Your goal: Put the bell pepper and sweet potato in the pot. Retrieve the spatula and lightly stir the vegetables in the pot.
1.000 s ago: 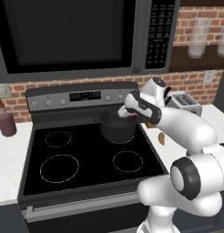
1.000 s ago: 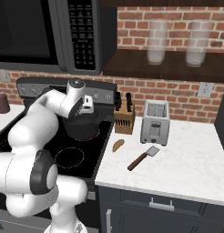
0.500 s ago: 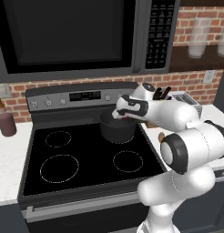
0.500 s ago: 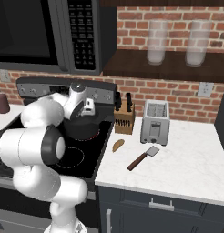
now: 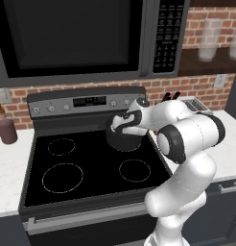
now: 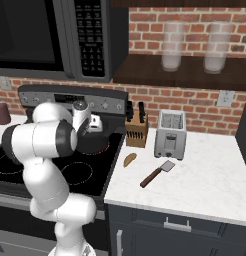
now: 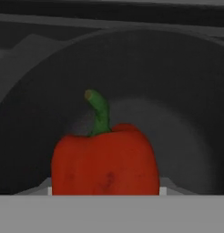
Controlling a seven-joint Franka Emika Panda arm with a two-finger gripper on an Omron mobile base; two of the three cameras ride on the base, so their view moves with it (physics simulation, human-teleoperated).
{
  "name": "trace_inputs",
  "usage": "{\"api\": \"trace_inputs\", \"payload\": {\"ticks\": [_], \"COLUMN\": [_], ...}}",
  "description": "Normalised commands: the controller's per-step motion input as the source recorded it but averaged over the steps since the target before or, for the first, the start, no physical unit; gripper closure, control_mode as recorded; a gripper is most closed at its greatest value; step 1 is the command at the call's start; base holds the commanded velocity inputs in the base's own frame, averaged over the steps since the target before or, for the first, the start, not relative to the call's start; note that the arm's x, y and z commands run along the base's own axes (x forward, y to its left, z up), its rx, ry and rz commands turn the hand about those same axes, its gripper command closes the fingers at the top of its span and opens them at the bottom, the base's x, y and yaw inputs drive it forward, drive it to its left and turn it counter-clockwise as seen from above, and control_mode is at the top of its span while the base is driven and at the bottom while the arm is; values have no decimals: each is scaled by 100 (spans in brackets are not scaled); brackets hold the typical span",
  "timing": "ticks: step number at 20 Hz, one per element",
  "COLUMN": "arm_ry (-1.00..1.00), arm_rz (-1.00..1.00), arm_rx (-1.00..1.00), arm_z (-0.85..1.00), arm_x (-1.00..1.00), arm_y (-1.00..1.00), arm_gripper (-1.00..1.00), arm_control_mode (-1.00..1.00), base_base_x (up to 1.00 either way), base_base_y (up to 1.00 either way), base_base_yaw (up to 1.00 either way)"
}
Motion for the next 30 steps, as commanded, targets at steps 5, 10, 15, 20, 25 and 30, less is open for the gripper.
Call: {"api": "trace_inputs", "payload": {"ticks": [5,10,15,20,25,30], "arm_ry": [-1,-3,-1,-4,-9,-1], "arm_rz": [-7,-7,-4,-1,0,-2], "arm_rx": [-2,0,0,2,7,9], "arm_z": [-11,16,27,50,81,54], "arm_x": [11,0,0,-12,-75,-99], "arm_y": [11,-11,-31,-34,-62,-86], "arm_gripper": [-100,-100,-100,-100,-100,-100], "arm_control_mode": [-100,-100,-100,-100,-100,-100], "base_base_x": [0,0,0,0,0,0], "base_base_y": [0,0,0,0,0,0], "base_base_yaw": [0,0,0,0,0,0]}}
